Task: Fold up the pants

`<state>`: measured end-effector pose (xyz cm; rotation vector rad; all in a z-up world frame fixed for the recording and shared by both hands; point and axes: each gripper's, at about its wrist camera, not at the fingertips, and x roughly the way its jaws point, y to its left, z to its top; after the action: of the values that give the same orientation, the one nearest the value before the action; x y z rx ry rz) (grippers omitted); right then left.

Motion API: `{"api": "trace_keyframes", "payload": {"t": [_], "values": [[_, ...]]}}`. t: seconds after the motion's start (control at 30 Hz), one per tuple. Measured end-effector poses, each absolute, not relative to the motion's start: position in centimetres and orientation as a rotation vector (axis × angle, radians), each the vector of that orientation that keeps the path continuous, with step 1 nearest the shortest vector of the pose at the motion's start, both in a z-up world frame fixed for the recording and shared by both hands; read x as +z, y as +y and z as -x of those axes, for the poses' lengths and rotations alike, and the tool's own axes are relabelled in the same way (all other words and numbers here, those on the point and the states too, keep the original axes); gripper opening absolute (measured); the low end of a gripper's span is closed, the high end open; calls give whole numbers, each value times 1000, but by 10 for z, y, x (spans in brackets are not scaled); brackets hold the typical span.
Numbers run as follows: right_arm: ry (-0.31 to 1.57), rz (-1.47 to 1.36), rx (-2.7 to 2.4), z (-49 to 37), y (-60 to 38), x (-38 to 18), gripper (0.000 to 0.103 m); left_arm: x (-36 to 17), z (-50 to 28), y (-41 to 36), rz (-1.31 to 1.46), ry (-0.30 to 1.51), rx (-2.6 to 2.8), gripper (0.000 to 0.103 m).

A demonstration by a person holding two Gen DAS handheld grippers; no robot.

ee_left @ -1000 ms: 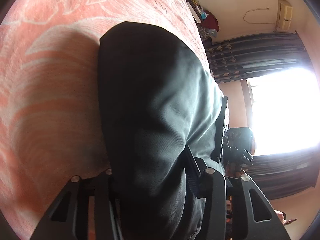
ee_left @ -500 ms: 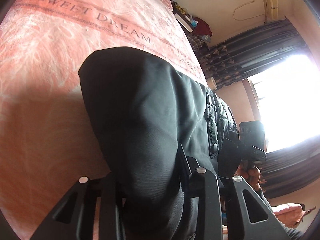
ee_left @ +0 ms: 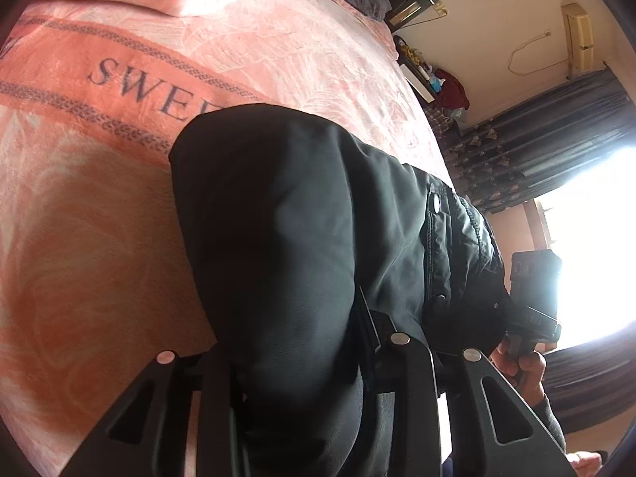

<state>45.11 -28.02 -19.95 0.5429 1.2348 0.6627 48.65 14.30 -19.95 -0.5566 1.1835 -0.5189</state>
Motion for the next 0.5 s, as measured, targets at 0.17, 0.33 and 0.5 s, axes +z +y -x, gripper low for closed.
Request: {"api": "trace_keyframes", "payload": {"t": [0.17, 0.33, 0.5], "values": [[1277, -605, 656, -466, -291, -242, 48, -235, -491, 153, 626, 1211, -534, 40], [1279, -654, 661, -470, -292, -266, 65, -249, -488, 150, 627, 1202, -542, 50], [1254, -643, 610, -470, -295, -255, 71, -238, -479, 153, 587, 1154, -471, 65]]}}
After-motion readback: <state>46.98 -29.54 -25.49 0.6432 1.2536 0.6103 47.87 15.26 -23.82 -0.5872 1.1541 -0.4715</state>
